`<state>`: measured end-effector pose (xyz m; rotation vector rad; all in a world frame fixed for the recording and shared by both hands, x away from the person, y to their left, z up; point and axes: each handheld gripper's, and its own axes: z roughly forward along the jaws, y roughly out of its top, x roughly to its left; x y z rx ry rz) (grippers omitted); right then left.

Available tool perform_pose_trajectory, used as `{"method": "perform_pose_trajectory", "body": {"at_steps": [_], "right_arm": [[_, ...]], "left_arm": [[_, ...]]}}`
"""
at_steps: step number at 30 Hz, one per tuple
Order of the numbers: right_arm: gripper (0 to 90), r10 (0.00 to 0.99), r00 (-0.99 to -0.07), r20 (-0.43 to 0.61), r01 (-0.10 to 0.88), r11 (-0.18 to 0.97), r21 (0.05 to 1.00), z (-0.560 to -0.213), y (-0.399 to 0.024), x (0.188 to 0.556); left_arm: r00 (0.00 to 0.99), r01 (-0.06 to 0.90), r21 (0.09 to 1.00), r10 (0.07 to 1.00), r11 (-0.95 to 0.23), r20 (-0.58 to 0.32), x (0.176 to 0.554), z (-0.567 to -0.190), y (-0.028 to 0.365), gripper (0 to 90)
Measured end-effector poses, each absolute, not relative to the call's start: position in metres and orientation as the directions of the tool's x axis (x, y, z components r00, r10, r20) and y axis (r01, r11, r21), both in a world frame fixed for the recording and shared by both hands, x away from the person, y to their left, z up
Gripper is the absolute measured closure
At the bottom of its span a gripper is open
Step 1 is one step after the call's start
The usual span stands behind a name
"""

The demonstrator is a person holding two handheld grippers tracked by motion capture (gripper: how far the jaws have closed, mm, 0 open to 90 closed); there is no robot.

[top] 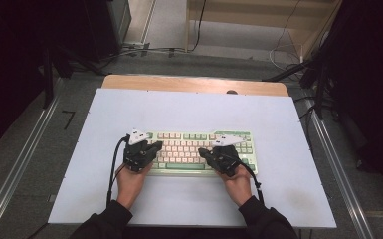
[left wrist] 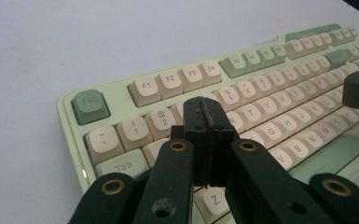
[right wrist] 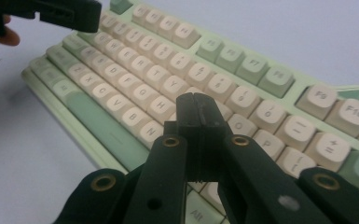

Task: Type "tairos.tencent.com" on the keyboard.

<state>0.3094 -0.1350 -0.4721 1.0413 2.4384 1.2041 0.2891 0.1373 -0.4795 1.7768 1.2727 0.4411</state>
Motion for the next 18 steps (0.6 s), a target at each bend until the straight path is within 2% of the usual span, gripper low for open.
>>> {"method": "perform_pose_trajectory", "body": {"at_steps": [18], "right_arm": [[87.3,0.655,-0.754,0.051,0.486,0.504,0.714,-0.487,-0.119,0.304]], "left_arm": [[0.413,0.578,0.811,0.888,-0.085,-0.201,0.289,-0.480,0.137,90.0]]}}
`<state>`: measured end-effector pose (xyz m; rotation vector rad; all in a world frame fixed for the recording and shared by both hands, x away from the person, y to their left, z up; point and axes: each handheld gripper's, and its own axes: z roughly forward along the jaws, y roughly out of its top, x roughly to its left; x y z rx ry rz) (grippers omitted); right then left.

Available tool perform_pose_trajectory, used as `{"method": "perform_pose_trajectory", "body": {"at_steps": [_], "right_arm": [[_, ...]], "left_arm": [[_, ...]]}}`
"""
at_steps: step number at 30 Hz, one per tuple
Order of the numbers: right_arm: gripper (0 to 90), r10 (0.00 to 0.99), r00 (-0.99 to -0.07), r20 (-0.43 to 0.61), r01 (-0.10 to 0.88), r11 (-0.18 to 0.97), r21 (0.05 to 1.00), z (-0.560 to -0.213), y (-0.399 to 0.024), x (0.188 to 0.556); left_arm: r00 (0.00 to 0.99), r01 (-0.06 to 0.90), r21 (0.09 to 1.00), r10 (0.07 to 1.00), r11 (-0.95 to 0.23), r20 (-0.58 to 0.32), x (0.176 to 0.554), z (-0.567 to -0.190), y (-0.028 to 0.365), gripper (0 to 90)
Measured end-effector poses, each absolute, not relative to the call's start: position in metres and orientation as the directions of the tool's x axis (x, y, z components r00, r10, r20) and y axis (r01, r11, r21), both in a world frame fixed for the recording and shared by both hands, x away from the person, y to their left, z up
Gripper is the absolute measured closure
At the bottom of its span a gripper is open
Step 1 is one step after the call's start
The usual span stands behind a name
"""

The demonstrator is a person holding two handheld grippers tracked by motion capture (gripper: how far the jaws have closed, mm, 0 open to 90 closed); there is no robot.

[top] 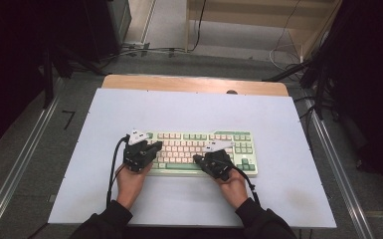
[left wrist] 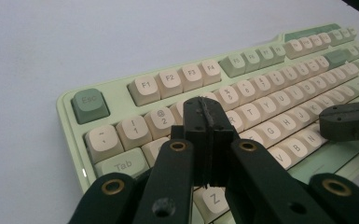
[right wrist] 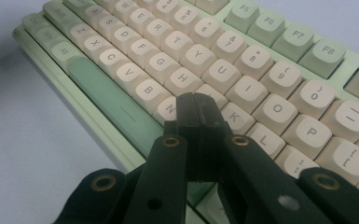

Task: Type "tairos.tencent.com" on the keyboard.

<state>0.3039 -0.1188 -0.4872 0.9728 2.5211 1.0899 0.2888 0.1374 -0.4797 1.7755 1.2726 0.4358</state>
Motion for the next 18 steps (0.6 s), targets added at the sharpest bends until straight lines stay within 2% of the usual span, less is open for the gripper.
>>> {"method": "perform_pose_trajectory", "body": {"at_steps": [7,8,9,10,14,18], "right_arm": [[87.1,0.661,-0.743,0.106,0.489,0.428,0.760,-0.476,-0.131,0.304],[85.7,0.663,-0.740,0.117,0.491,0.412,0.768,-0.474,-0.135,0.304],[78.8,0.666,-0.735,0.130,0.494,0.394,0.775,-0.472,-0.139,0.304],[76.4,0.664,-0.735,0.141,0.496,0.383,0.779,-0.470,-0.144,0.305],[67.8,0.675,-0.723,0.145,0.479,0.340,0.809,-0.463,-0.165,0.304],[51.6,0.683,-0.713,0.160,0.488,0.319,0.813,-0.458,-0.185,0.303]], "left_arm": [[0.413,0.576,0.813,0.887,-0.079,-0.207,0.287,-0.478,0.139,90.0],[0.415,0.575,0.815,0.886,-0.078,-0.208,0.287,-0.478,0.139,90.0],[0.419,0.573,0.816,0.883,-0.078,-0.210,0.286,-0.477,0.139,89.0],[0.422,0.574,0.815,0.881,-0.077,-0.214,0.285,-0.476,0.140,83.5],[0.424,0.567,0.821,0.878,-0.066,-0.222,0.280,-0.472,0.142,72.3],[0.415,0.553,0.831,0.885,-0.061,-0.211,0.274,-0.468,0.146,56.1]]}}
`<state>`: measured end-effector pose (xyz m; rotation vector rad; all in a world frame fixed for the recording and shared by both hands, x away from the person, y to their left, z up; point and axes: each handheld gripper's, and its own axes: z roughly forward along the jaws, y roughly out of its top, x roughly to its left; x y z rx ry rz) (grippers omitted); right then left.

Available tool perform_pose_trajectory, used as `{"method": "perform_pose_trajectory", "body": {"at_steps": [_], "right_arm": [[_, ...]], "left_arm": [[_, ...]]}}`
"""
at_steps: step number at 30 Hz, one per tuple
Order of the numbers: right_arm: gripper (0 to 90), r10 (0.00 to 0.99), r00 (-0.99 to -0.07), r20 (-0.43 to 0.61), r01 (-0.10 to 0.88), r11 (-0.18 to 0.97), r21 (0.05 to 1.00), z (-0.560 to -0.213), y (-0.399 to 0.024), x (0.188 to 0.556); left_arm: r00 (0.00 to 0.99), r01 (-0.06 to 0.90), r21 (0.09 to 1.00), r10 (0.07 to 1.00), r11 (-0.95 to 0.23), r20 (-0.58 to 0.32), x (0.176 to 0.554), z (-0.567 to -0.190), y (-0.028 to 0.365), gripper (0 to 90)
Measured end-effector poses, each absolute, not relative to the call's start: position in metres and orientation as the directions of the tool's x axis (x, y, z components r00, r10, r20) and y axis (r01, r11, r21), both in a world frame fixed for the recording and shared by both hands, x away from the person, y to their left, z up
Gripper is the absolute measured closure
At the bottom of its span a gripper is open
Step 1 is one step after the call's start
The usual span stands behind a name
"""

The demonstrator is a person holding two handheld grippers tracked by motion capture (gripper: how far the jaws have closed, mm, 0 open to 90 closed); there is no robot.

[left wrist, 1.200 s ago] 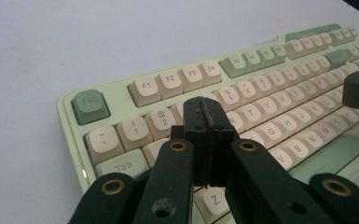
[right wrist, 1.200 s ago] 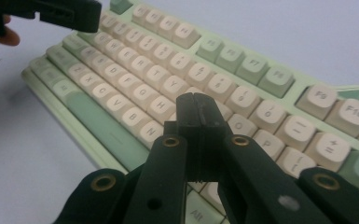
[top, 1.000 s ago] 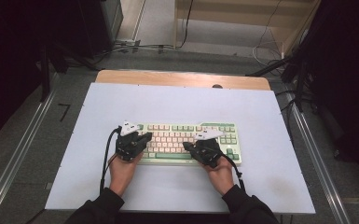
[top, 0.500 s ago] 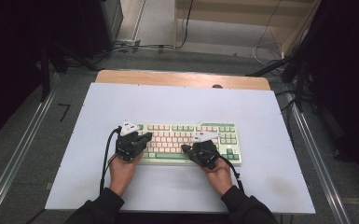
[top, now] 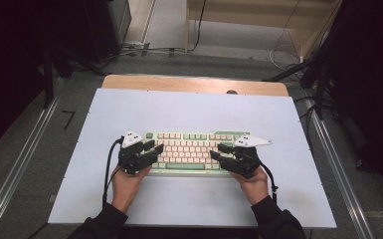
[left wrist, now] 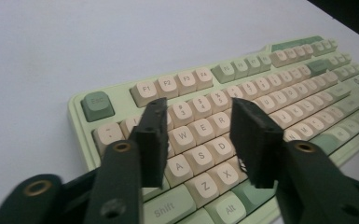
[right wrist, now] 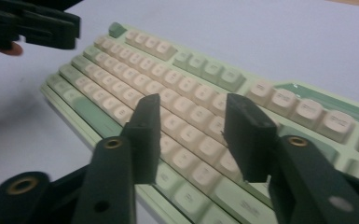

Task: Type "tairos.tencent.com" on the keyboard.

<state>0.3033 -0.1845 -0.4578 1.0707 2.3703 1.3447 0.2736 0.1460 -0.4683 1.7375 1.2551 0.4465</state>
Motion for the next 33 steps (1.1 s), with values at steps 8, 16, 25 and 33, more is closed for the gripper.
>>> {"method": "perform_pose_trajectory", "body": {"at_steps": [8,16,25,33], "right_arm": [[38.9,0.701,-0.697,0.147,0.483,0.307,0.820,-0.454,-0.219,0.291],[32.9,0.761,-0.634,0.134,0.510,0.282,0.813,-0.455,-0.258,0.283],[31.3,0.813,-0.571,0.114,0.530,0.259,0.808,-0.457,-0.292,0.272],[30.9,0.848,-0.519,0.109,0.548,0.232,0.803,-0.459,-0.315,0.266]], "left_arm": [[0.394,0.540,0.840,0.896,-0.046,-0.205,0.257,-0.464,0.156,34.8],[0.367,0.560,0.828,0.904,-0.027,-0.218,0.244,-0.466,0.174,27.3],[0.332,0.576,0.817,0.912,0.007,-0.242,0.233,-0.471,0.193,24.0],[0.287,0.576,0.817,0.927,0.036,-0.243,0.226,-0.475,0.206,23.0]]}}
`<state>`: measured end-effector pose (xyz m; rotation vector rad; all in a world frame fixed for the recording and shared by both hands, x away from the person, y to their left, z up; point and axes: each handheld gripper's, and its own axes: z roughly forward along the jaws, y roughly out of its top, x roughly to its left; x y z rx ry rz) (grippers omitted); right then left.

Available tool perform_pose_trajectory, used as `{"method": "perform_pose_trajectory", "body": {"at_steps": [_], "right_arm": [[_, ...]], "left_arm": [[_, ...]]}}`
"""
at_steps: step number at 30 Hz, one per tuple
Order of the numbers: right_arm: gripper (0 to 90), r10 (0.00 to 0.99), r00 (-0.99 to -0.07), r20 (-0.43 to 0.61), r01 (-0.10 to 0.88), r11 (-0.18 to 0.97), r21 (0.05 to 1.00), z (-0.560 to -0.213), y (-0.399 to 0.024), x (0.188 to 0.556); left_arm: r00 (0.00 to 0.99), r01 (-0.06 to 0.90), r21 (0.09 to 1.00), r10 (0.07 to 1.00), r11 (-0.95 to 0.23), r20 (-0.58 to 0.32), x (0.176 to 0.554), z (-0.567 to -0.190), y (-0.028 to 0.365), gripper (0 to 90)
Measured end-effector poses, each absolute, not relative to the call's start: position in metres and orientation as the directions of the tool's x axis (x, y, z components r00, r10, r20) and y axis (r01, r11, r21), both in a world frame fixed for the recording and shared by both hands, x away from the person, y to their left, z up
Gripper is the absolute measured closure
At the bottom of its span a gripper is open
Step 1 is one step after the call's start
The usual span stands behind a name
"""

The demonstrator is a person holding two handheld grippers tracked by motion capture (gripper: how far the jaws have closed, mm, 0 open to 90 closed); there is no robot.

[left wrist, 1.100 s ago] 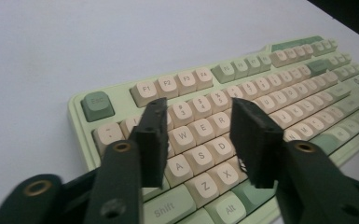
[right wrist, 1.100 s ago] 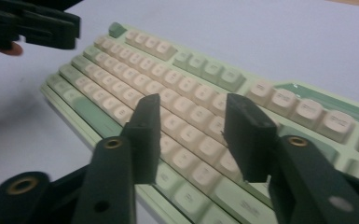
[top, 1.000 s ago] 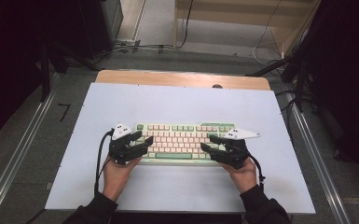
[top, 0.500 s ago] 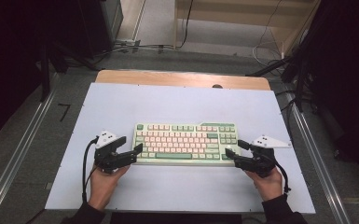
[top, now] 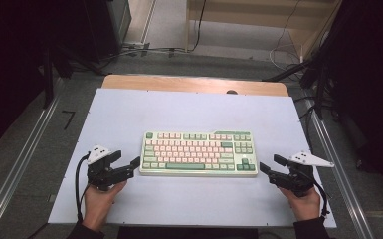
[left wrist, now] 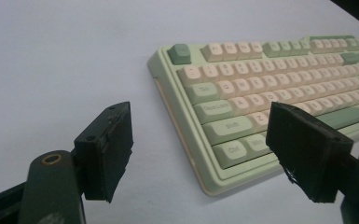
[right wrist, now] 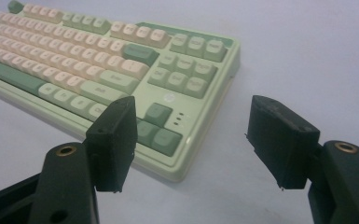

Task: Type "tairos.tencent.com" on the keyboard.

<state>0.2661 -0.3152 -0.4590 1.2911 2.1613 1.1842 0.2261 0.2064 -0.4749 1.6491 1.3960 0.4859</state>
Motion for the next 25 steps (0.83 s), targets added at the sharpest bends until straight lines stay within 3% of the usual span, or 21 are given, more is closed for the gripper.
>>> {"method": "perform_pose_trajectory", "body": {"at_steps": [13,17,25], "right_arm": [[31.0,0.888,-0.443,0.126,0.577,0.175,0.798,-0.463,-0.347,0.259],[30.4,0.898,-0.420,0.131,0.579,0.154,0.801,-0.463,-0.354,0.258],[25.3,0.922,-0.367,0.122,0.578,0.123,0.807,-0.463,-0.361,0.256]], "left_arm": [[0.214,0.586,0.807,0.945,0.078,-0.247,0.222,-0.482,0.227,23.2],[0.183,0.599,0.789,0.936,0.135,-0.300,0.223,-0.485,0.235,23.1],[0.162,0.602,0.783,0.936,0.156,-0.312,0.224,-0.487,0.239,23.1]]}}
